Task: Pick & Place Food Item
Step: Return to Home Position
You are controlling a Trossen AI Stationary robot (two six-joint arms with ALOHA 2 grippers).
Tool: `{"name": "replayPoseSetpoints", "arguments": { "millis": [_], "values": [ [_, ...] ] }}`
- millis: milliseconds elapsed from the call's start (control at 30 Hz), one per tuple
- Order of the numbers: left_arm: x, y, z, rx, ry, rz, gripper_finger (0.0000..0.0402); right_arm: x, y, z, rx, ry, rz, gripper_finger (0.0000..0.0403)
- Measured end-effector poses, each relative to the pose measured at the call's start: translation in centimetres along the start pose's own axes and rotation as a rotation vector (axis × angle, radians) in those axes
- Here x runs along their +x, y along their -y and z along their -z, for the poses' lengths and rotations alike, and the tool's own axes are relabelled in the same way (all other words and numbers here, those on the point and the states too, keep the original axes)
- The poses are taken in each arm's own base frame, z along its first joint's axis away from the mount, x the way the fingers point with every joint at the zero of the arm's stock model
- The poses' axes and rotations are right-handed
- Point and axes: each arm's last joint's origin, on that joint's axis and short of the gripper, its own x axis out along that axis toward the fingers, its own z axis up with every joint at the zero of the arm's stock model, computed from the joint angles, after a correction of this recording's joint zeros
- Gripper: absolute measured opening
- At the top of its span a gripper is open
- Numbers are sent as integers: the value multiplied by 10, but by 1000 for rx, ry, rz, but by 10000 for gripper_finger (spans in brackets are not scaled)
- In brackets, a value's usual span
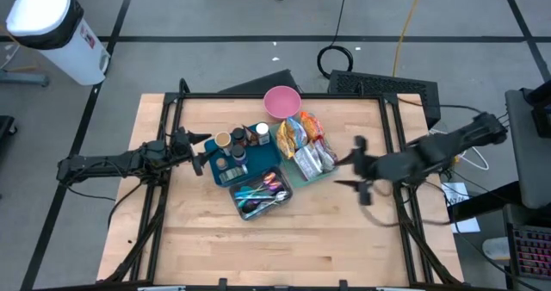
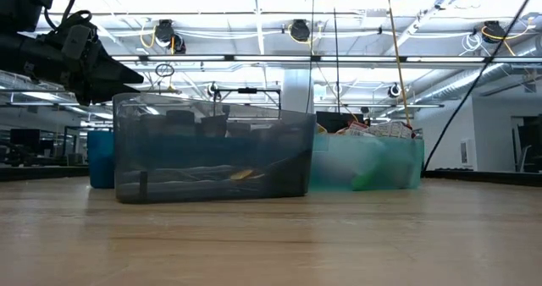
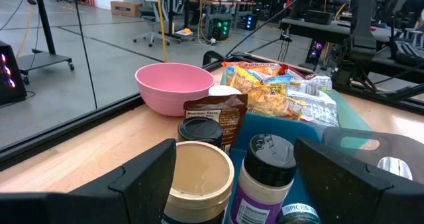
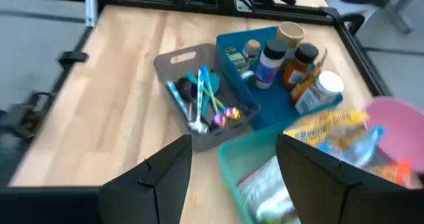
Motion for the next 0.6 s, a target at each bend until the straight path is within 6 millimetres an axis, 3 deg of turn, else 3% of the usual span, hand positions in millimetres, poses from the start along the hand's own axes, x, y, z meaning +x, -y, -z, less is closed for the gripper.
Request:
{"name": "replayPoseSetpoints", "arguments": {
  "millis": [100,233,600],
  "values": [
    [0,0,0,0,0,0,308,-25,8,16,66,34,-28,211],
    [0,0,0,0,0,0,308,-32,15,47,106,106,-55,212],
    [0,0,0,-1,1,0,308,7,16,142,115,289,-85,211]
  ]
}}
